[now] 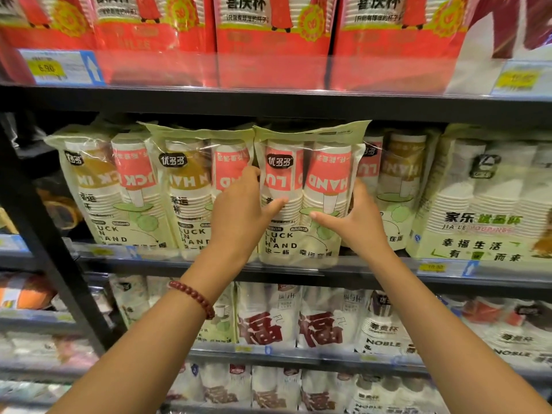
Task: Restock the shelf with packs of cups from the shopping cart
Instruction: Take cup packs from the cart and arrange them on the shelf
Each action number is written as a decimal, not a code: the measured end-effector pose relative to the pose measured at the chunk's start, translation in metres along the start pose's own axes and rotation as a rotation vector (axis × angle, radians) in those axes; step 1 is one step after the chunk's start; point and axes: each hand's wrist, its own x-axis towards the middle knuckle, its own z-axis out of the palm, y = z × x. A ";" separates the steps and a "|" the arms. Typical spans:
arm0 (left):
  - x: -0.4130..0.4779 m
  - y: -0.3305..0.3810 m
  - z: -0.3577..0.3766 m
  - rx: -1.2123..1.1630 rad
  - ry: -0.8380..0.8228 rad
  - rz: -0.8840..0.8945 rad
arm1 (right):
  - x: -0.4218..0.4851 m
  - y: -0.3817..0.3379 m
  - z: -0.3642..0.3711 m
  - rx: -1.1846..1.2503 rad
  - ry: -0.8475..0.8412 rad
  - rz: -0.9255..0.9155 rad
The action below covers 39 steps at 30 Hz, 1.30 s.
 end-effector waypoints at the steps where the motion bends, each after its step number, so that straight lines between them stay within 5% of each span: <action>1: 0.002 -0.001 0.003 0.030 -0.005 -0.013 | 0.001 0.002 -0.001 0.007 0.004 0.004; 16: 0.007 0.005 0.013 -0.008 -0.097 -0.069 | -0.001 0.011 -0.009 -0.007 0.002 -0.008; 29: -0.005 0.009 0.016 0.080 0.067 -0.002 | -0.004 0.012 0.005 -0.001 0.049 -0.052; 33: -0.014 0.003 0.000 -0.084 0.044 0.034 | 0.002 0.011 -0.003 -0.066 -0.030 -0.075; 39: -0.031 -0.063 -0.048 -0.105 0.301 -0.133 | -0.013 0.019 0.003 0.009 -0.071 0.055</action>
